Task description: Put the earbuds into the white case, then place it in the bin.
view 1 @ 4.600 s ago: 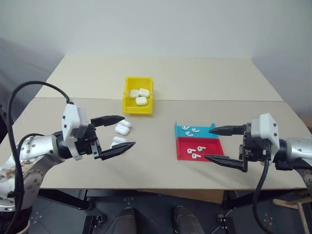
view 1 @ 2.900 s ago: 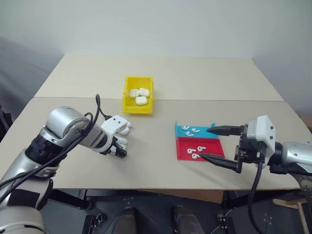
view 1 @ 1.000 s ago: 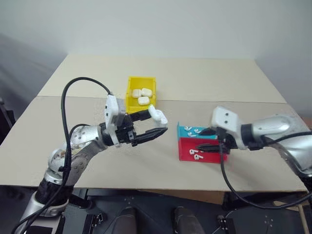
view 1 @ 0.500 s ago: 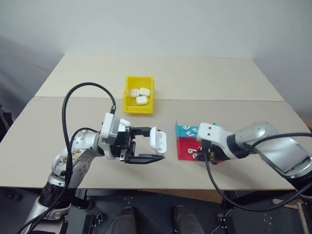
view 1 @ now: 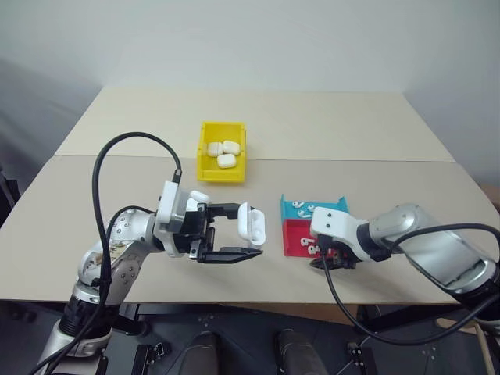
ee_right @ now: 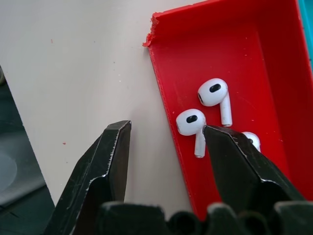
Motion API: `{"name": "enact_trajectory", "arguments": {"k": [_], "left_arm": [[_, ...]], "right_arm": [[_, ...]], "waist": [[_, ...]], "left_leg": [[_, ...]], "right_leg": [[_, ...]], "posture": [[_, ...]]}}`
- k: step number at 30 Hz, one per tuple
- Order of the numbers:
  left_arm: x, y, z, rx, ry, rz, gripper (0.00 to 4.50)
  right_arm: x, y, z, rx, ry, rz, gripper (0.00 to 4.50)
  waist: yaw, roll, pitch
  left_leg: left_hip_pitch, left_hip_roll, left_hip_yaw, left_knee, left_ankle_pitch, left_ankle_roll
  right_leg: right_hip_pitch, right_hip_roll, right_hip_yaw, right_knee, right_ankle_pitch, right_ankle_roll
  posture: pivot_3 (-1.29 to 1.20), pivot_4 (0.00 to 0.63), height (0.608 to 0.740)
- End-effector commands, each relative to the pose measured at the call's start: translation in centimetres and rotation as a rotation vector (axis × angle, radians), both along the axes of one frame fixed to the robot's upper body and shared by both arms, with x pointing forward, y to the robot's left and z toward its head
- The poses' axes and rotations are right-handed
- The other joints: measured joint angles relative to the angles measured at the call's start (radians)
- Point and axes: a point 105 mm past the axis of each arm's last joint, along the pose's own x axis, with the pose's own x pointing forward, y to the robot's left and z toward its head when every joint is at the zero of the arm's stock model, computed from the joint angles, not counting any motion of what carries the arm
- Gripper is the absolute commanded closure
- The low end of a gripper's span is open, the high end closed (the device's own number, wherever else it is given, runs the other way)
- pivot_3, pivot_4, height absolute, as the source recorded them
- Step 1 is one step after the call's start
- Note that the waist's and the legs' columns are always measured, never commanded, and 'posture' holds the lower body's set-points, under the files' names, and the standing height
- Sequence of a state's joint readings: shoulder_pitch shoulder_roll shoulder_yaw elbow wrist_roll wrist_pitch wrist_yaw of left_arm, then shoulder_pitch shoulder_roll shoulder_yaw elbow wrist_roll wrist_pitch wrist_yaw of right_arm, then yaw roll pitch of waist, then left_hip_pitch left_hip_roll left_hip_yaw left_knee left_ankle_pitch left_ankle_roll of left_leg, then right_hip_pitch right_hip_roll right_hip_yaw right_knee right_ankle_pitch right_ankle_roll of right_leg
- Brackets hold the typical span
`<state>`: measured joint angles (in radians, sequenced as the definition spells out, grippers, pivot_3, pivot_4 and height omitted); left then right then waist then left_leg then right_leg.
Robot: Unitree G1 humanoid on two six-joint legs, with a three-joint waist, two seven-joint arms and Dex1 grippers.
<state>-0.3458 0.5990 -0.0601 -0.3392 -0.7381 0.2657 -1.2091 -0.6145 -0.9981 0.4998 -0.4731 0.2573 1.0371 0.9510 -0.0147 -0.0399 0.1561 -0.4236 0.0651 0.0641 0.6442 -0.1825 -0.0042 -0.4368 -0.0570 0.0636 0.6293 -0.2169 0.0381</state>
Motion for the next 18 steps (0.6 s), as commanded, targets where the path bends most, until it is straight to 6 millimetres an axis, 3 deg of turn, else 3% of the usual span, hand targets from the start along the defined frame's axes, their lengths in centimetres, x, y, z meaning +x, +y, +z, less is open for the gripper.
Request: {"name": "enact_trajectory", "arguments": {"k": [1,18], "left_arm": [[-0.2,0.0,0.9,-0.007,-0.049,-0.001,1.64],[-0.5,0.2,1.1,-0.003,-0.066,0.017,1.64]], "right_arm": [[0.7,0.1,0.7,0.013,-0.046,-0.005,1.87],[2.1,-0.2,-0.6,0.008,-0.029,-0.022,1.87]], "waist": [[0.000,0.000,0.000],[0.000,0.000,0.000]], "left_leg": [[0.000,0.000,0.000,0.000,0.000,0.000],[0.000,0.000,0.000,0.000,0.000,0.000]], "right_leg": [[0.000,0.000,0.000,0.000,0.000,0.000],[0.000,0.000,0.000,0.000,0.000,0.000]], "posture": [[0.00,0.150,0.740],[0.00,0.150,0.740]]}}
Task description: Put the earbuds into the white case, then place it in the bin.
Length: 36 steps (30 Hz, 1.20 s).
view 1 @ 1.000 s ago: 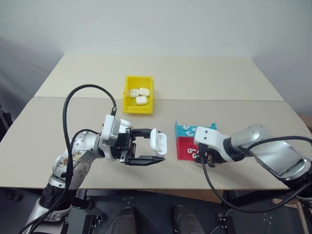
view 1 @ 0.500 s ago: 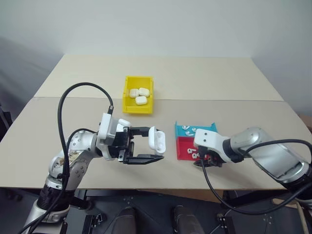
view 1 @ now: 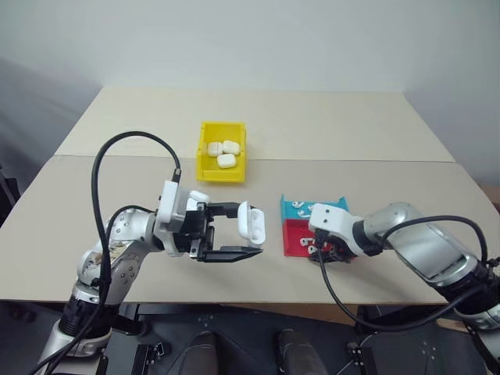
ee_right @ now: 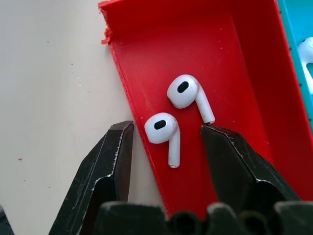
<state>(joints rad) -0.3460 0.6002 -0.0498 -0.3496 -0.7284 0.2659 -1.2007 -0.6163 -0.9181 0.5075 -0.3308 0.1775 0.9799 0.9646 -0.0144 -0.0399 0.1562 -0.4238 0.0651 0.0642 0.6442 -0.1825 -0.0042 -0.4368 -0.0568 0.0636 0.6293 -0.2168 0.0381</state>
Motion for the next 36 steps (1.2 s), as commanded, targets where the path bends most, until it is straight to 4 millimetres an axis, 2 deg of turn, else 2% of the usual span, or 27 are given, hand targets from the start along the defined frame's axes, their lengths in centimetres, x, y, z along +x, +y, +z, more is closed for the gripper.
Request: {"name": "enact_trajectory", "arguments": {"k": [1,4,5,7,11,20,23,26,28,33,36], "left_arm": [[-0.6,0.1,0.9,-0.006,-0.051,0.001,1.64],[-0.6,0.0,1.0,-0.006,-0.054,0.003,1.64],[-0.6,0.1,1.0,-0.005,-0.056,0.005,1.64],[-0.6,0.1,1.0,-0.003,-0.058,0.008,1.64],[-0.6,0.1,1.0,-0.001,-0.059,0.012,1.64],[-0.6,0.1,1.0,0.001,-0.055,0.009,1.64],[-0.5,0.1,1.0,-0.001,-0.052,0.005,1.64],[-0.3,-0.2,1.0,-0.010,-0.046,-0.004,1.64],[-0.2,-0.3,1.0,-0.019,-0.039,-0.011,1.64],[0.2,-0.8,1.2,-0.035,-0.033,-0.033,1.64],[0.4,-0.9,1.4,-0.042,-0.032,-0.042,1.64]], "right_arm": [[0.3,0.1,0.6,-0.009,-0.031,0.028,1.87],[0.2,0.2,0.5,-0.004,-0.020,0.035,1.87],[0.2,0.2,0.4,-0.004,-0.018,0.038,2.04],[0.2,0.3,0.4,-0.004,-0.018,0.041,2.45],[0.2,0.3,0.4,0.000,-0.014,0.043,3.82],[-0.9,0.1,1.6,0.046,-0.014,0.042,3.89],[-1.3,0.3,3.0,0.108,-0.015,0.037,3.89],[-1.5,0.6,5.5,0.236,-0.055,0.020,3.89],[-2.0,1.1,7.7,0.369,-0.111,0.049,3.89],[-4.3,2.0,14.4,0.846,-0.318,0.187,3.89],[-5.3,2.4,16.0,0.979,-0.340,0.221,3.89]], "waist": [[0.000,0.000,0.000],[0.000,0.000,0.000],[0.000,0.000,0.000],[0.000,0.000,0.000],[0.000,0.000,0.000],[0.000,0.000,0.000],[0.000,0.000,0.000],[0.000,0.000,0.000],[0.002,0.000,0.000],[0.002,0.000,0.000],[0.001,0.000,0.000]], "left_leg": [[0.000,0.000,0.000,0.000,0.000,0.000],[0.000,0.000,0.000,0.000,0.000,0.000],[0.000,0.000,0.000,0.000,0.000,0.000],[0.000,0.000,0.000,0.000,0.000,0.000],[0.001,0.000,0.000,0.000,0.000,0.000],[0.001,0.000,0.000,0.000,0.000,0.000],[0.000,0.000,0.000,0.000,0.000,0.000],[0.001,0.000,0.000,0.000,0.000,0.000],[0.001,0.000,0.000,0.000,0.000,0.000],[0.000,0.000,-0.002,0.000,0.000,0.000],[0.001,0.000,-0.002,0.000,0.000,0.000]], "right_leg": [[0.000,0.000,0.000,0.000,0.000,0.000],[0.000,0.000,0.000,0.000,0.000,0.000],[0.000,0.000,0.000,0.000,0.000,0.000],[0.000,0.000,0.000,0.000,0.000,0.000],[0.000,0.000,0.000,0.000,0.000,0.000],[0.000,0.000,0.000,0.000,0.000,0.000],[0.000,0.000,0.000,0.000,0.000,0.000],[0.000,0.000,0.000,0.000,0.000,0.000],[0.000,0.001,0.000,0.000,0.000,0.000],[0.001,0.001,-0.001,0.000,0.003,0.006],[0.003,0.001,-0.001,0.000,0.004,0.006]], "posture": [[0.00,0.150,0.740],[0.00,0.150,0.740],[0.00,0.150,0.740],[0.00,0.150,0.740],[0.00,0.150,0.740],[0.00,0.150,0.740],[0.00,0.150,0.740],[0.00,0.150,0.740],[0.00,0.150,0.740],[0.00,0.150,0.740],[0.00,0.150,0.740]]}}
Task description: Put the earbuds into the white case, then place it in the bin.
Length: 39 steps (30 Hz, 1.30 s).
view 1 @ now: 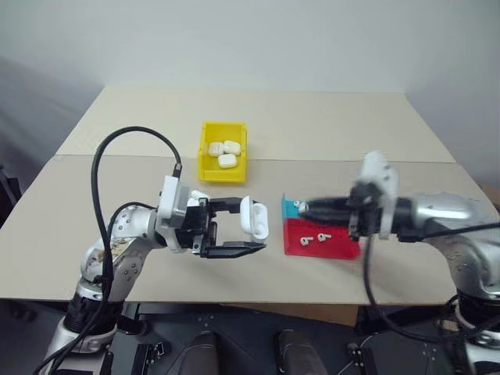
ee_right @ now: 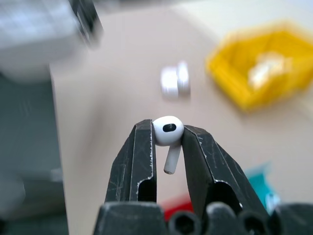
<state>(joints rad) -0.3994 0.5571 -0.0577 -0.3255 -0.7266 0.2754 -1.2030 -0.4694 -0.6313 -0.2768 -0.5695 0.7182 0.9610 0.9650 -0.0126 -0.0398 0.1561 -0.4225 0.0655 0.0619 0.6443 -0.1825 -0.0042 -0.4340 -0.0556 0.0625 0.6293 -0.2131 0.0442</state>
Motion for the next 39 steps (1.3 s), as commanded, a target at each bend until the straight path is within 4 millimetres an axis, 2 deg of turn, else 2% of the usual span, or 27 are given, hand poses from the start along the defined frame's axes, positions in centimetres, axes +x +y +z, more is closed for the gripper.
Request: {"name": "enact_trajectory", "arguments": {"k": [1,4,11,27,36,39], "left_arm": [[0.2,-0.3,0.7,-0.014,-0.017,-0.020,1.64],[0.7,-0.6,1.1,-0.037,-0.013,-0.025,1.64],[1.3,-1.8,1.9,-0.086,-0.018,-0.030,1.64],[1.4,-2.1,2.2,-0.104,-0.028,-0.025,1.64],[1.6,-1.9,2.4,-0.106,-0.039,-0.007,1.64],[1.6,-1.9,2.3,-0.106,-0.040,-0.006,1.64]], "right_arm": [[-1.6,0.5,3.0,0.146,-0.106,0.051,3.89],[-2.4,2.2,4.0,0.213,-0.153,0.108,3.89],[-2.0,4.3,3.3,0.225,-0.128,0.104,3.89],[-1.8,4.8,2.1,0.203,-0.091,0.096,3.89],[-1.8,4.5,2.0,0.175,-0.095,0.091,0.86],[-1.6,4.2,2.3,0.177,-0.109,0.087,0.86]], "waist": [[-0.003,0.000,0.000],[-0.006,0.000,0.000],[-0.004,0.001,0.000],[-0.004,0.001,0.000],[-0.004,0.001,0.000],[-0.004,0.001,0.000]], "left_leg": [[0.001,0.000,0.000,0.000,0.000,0.000],[0.001,0.000,0.000,0.000,0.000,0.000],[0.000,0.000,0.000,0.000,0.000,0.000],[0.000,0.001,0.000,0.000,0.000,0.000],[0.000,0.001,0.000,0.000,0.000,0.000],[0.000,0.001,0.000,0.000,0.000,0.000]], "right_leg": [[0.000,0.000,0.000,0.000,0.000,0.000],[0.000,0.000,0.000,0.000,0.000,-0.001],[0.000,0.001,0.000,0.000,0.001,-0.003],[0.000,0.001,0.000,0.000,0.002,-0.004],[0.000,0.001,0.000,0.000,0.000,-0.006],[0.000,0.001,0.000,0.000,0.000,-0.007]], "posture": [[0.00,0.150,0.740],[0.00,0.150,0.740],[0.00,0.150,0.740],[0.00,0.150,0.740],[0.00,0.150,0.740],[0.00,0.150,0.740]]}}
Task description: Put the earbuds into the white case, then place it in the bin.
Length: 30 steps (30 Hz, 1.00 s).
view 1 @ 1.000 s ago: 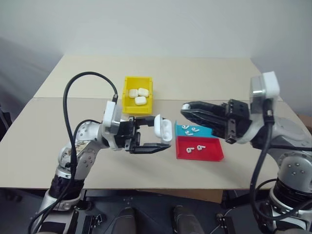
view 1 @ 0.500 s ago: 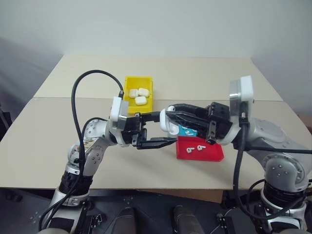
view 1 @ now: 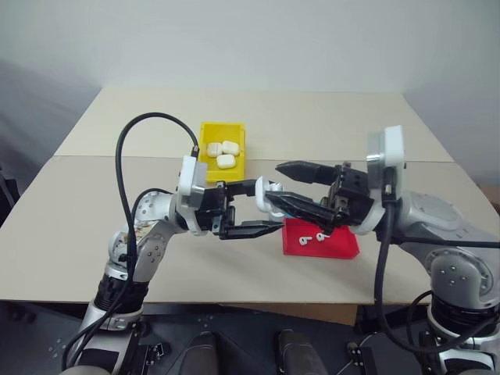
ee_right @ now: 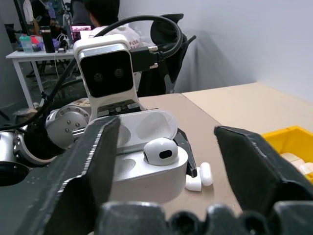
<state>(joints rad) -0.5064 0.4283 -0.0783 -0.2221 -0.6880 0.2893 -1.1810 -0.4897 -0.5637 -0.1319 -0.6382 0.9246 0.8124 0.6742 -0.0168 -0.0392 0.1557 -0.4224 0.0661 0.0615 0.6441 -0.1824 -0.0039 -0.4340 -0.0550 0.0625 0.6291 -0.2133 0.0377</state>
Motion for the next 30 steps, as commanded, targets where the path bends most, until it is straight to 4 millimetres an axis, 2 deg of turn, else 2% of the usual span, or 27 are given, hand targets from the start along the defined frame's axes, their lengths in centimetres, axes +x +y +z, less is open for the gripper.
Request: {"name": "enact_trajectory", "arguments": {"k": [1,4,9,13,16,20,26,30], "left_arm": [[-0.2,0.1,1.2,-0.024,-0.057,0.008,1.64],[-0.1,0.4,1.1,-0.017,-0.057,0.018,1.64],[-0.2,1.1,1.0,-0.005,-0.060,0.034,1.64],[-0.3,1.3,1.1,-0.003,-0.062,0.047,1.64],[-0.3,1.4,1.1,-0.007,-0.063,0.061,1.64],[-0.4,1.6,1.1,-0.014,-0.069,0.084,1.64],[-0.5,1.9,1.0,-0.018,-0.074,0.123,1.64],[-0.8,2.1,1.0,-0.018,-0.073,0.145,1.64]], "right_arm": [[-0.2,-0.3,1.0,0.020,-0.042,0.006,0.86],[0.9,-1.5,2.1,0.025,-0.072,-0.049,0.86],[5.3,-4.3,0.4,-0.301,-0.129,-0.256,0.86],[8.7,-6.5,-2.4,-0.657,-0.146,-0.280,0.86],[11.1,-7.2,-4.5,-0.882,-0.181,-0.243,1.37],[13.6,-7.5,-7.0,-1.101,-0.215,-0.156,1.37],[15.1,-7.6,-9.0,-1.228,-0.200,-0.044,1.37],[16.0,-7.7,-9.2,-1.261,-0.206,-0.035,2.20]], "waist": [[0.000,0.000,0.000],[0.000,0.000,0.000],[0.001,0.000,0.000],[-0.004,0.000,0.000],[-0.008,0.000,0.000],[-0.017,0.000,0.000],[-0.020,0.000,0.000],[-0.021,0.000,0.000]], "left_leg": [[0.000,0.000,0.000,0.000,0.000,0.000],[0.000,0.000,0.000,0.000,0.000,0.000],[0.000,0.000,0.001,0.000,0.000,0.000],[0.000,0.000,0.002,0.000,0.000,0.000],[0.000,0.000,0.003,0.000,0.000,0.000],[-0.001,0.000,0.002,-0.001,0.000,0.000],[-0.002,0.000,0.003,-0.001,0.000,0.000],[-0.002,0.000,0.003,-0.001,0.000,0.000]], "right_leg": [[0.000,0.000,0.000,0.000,0.000,-0.001],[0.000,0.000,0.000,0.000,-0.001,-0.001],[-0.001,0.000,0.000,-0.001,-0.002,-0.003],[-0.002,0.000,0.002,-0.001,-0.002,-0.002],[-0.003,0.000,0.002,-0.001,-0.003,-0.001],[-0.003,0.000,0.002,0.000,-0.002,0.000],[-0.003,0.000,0.002,-0.001,0.004,0.000],[-0.003,0.000,0.002,0.000,0.005,-0.001]], "posture": [[0.00,0.150,0.740],[0.00,0.150,0.740],[0.00,0.150,0.740],[0.00,0.150,0.740],[0.00,0.150,0.740],[0.00,0.150,0.740],[0.00,0.150,0.740],[0.00,0.150,0.740]]}}
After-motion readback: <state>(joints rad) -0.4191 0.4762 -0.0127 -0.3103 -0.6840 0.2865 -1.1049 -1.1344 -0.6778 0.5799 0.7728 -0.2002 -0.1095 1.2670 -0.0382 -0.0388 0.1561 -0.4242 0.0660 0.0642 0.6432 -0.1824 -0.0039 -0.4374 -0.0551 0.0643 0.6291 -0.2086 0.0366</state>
